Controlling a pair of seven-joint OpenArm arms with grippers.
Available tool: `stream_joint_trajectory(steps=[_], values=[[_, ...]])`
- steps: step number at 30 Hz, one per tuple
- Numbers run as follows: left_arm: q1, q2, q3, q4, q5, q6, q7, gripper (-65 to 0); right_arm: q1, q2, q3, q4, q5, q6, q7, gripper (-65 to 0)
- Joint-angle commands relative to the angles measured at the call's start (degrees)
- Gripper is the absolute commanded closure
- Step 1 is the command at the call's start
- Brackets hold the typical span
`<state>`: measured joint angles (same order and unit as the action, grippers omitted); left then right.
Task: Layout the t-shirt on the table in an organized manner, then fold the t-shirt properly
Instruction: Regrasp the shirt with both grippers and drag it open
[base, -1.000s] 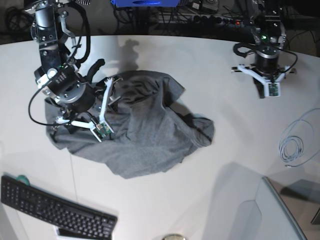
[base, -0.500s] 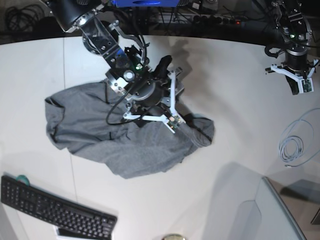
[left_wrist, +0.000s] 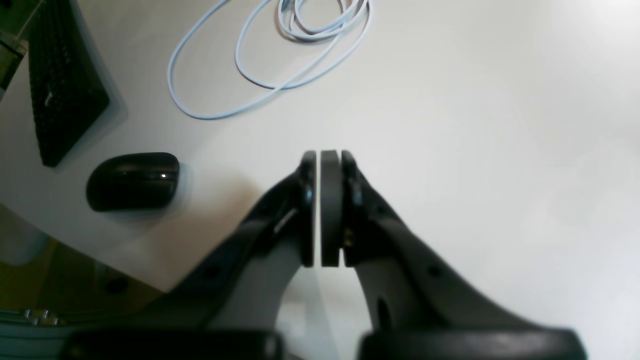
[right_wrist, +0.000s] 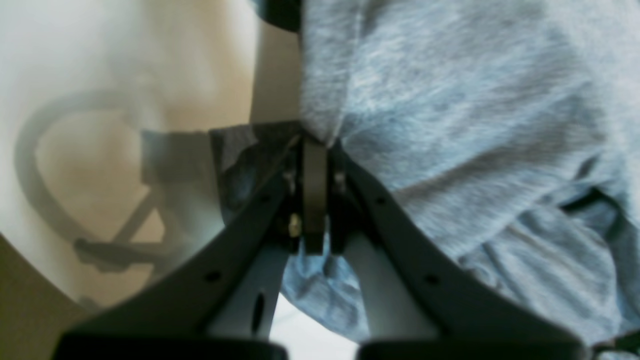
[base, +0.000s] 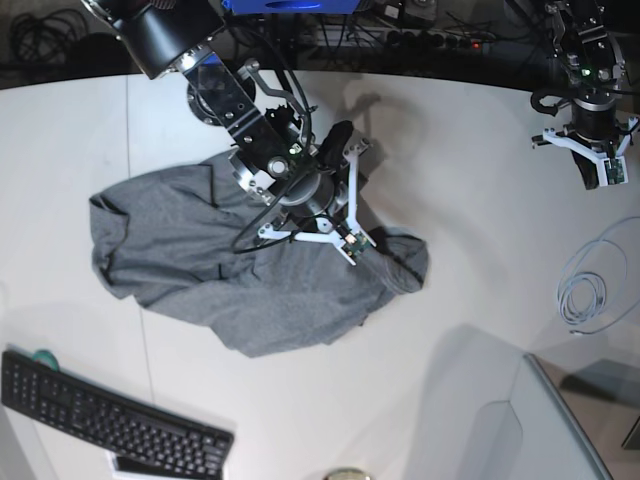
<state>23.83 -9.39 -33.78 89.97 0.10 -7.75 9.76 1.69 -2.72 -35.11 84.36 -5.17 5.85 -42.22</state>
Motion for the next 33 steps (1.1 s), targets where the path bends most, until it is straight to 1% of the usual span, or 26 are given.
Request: stream_joint_trajectory(steps=[1, 2, 5, 7, 8, 10, 13, 16, 17, 18, 20, 23, 25, 27, 29, 32, 33], values=[[-0.05, -0.77, -0.11, 0.8, 0.12, 0.41, -1.28, -2.3, 0.2, 0.66, 0.17, 3.16, -0.41, -0.18, 0.77, -1.4], [-0.05, -0.68, 0.24, 0.8, -0.05, 0.41, -1.19, -3.8, -0.24, 1.53, 0.17, 5.27, -0.41, -0.18, 0.59, -0.6], [0.03, -0.85, 4.72, 0.71, 0.12, 0.41, -1.45, -16.3, -1.56, 5.4, 0.78, 12.65, -0.41, -0.26, -0.64, -0.2], [0.03, -0.85, 7.54, 0.71, 0.12, 0.41, -1.45, -22.4, -2.18, 6.46, 3.16, 16.96, -0.41, -0.26, -2.57, -0.2], [-0.05, -0.85, 9.3, 0.71, 0.21, 0.41, -1.45, -24.4, -2.35, 6.63, 4.39, 18.98, -0.41, -0.09, -3.45, -0.2], [-0.14, -0.85, 13.96, 0.71, 0.21, 0.41, -1.45, -24.8, -2.53, 7.42, 6.32, 22.24, -0.41, 0.09, -4.77, -0.2], [-1.2, -0.85, 23.27, 0.8, 0.21, 0.41, -1.45, -24.8, -2.35, 7.86, 7.03, 24.52, -0.41, 0.09, -6.09, -0.2], [-3.75, -0.85, 32.68, 0.62, 0.21, 0.41, -1.19, -24.8, -2.7, 8.04, 7.11, 24.52, -0.41, 0.09, -5.92, -0.2], [-4.71, -0.68, 35.41, 0.62, 0.21, 0.41, -1.19, -24.7, -2.7, 8.57, 7.11, 24.61, -0.41, 0.09, -5.74, -0.2], [-5.68, -0.59, 38.75, 0.62, 0.21, 0.41, -1.19, -24.7, -2.79, 9.18, 6.94, 25.14, -0.41, 0.09, -4.95, -0.2], [-8.14, -0.5, 45.08, 0.71, 0.21, 0.41, -1.1, -24.7, -3.94, 10.94, 7.2, 26.54, -0.41, 0.09, -1.34, -0.2], [-11.66, -0.5, 53.43, -0.44, 0.12, 0.41, -1.1, -24.7, -4.9, 14.9, 8.17, 28.92, -0.41, -0.18, 2.88, -0.2], [-14.12, -0.41, 57.91, -2.99, 0.12, 0.41, -1.1, -24.7, -5.34, 15.95, 10.45, 29.18, -0.41, -0.18, 3.93, -0.2], [-16.76, -0.24, 61.34, -6.68, -0.41, 0.58, -1.1, -24.7, -5.43, 16.04, 13.88, 29.18, -0.41, 0.09, 4.81, -0.2], [-19.66, 1.96, 63.89, -11.51, -0.14, 0.58, -1.1, -24.5, -5.61, 16.04, 17.31, 29.18, -0.41, 0.26, 6.74, -0.2], [-24.23, 6.44, 64.33, -22.15, 0.12, 0.58, -1.1, -24.5, -5.61, 16.13, 22.67, 29.18, -0.41, 0.35, 8.68, -0.2], [-25.99, 7.67, 64.33, -26.28, 0.12, 0.58, -1.1, -24.5, -5.43, 16.74, 24.17, 29.18, -0.41, 0.35, 8.94, -0.2]])
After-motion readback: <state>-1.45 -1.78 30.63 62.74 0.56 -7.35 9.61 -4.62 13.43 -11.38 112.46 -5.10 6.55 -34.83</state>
